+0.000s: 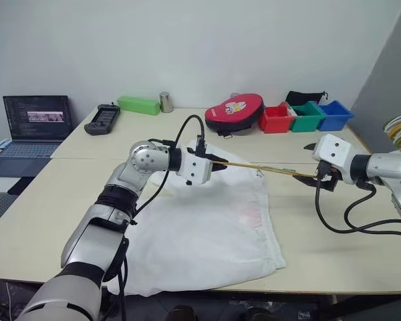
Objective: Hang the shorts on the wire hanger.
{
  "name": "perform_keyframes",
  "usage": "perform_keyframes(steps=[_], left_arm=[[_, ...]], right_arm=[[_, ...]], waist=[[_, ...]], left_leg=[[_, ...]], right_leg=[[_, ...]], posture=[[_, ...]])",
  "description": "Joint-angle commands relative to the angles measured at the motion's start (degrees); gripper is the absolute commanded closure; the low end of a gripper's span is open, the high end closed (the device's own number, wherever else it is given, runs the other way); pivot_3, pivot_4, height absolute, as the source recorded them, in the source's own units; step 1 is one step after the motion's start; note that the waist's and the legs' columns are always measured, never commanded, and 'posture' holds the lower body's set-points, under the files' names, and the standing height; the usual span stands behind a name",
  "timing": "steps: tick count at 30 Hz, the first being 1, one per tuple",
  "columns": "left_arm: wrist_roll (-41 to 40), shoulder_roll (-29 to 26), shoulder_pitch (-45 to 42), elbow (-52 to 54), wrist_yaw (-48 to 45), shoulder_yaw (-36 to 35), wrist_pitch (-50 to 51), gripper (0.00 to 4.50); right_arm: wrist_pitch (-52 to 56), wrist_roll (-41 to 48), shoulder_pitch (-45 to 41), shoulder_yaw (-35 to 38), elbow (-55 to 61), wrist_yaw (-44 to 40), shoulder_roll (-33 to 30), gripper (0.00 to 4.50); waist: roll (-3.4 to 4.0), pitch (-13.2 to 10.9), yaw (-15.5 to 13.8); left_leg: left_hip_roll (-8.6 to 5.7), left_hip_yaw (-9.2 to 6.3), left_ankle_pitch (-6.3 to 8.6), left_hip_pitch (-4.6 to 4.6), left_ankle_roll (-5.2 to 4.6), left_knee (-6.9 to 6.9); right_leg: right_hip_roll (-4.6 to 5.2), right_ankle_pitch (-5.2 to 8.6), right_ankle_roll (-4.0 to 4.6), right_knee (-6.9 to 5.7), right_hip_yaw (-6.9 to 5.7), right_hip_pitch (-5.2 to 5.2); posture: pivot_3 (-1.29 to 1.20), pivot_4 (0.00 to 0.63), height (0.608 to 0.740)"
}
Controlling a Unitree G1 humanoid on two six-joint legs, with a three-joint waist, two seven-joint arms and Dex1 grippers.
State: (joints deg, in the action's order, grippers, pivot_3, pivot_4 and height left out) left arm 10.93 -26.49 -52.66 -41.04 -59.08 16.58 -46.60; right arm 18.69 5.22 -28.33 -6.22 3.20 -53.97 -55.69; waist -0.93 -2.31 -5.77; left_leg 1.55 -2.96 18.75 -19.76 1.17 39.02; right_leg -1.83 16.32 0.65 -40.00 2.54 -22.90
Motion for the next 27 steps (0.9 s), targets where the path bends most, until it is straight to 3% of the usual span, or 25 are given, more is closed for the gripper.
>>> perform_keyframes(steps=[1,18,27], left_arm=[[0.0,-0.5,-1.1,1.2,1.7,0.2,-1.3,4.47],[1.0,0.0,-3.1,-0.4,4.4,1.8,-2.1,4.47],[0.4,0.3,-3.8,-1.1,5.2,1.6,-0.9,4.47]], right_arm=[[-2.9,-1.7,0.5,0.5,1.0,-1.1,-0.8,0.38],[-11.1,-8.3,2.6,1.1,-0.9,-1.2,-2.4,4.46],[-13.5,-10.1,3.1,1.0,-1.6,-0.6,-1.9,4.46]], waist=[[0.00,0.0,-0.4],[0.00,0.0,-0.7],[0.02,0.0,-0.7]], left_leg=[[0.00,0.00,0.00,0.00,0.00,0.00],[-0.01,0.03,0.00,0.01,0.00,0.00],[-0.02,0.05,0.00,0.01,0.00,0.00]], right_leg=[[0.00,0.00,0.00,0.00,-0.01,0.00],[0.00,0.00,0.00,0.01,-0.05,0.00],[0.00,0.00,0.00,0.01,-0.06,0.01]], posture=[[0.18,0.000,0.740],[0.16,0.000,0.740],[0.16,0.000,0.740]])
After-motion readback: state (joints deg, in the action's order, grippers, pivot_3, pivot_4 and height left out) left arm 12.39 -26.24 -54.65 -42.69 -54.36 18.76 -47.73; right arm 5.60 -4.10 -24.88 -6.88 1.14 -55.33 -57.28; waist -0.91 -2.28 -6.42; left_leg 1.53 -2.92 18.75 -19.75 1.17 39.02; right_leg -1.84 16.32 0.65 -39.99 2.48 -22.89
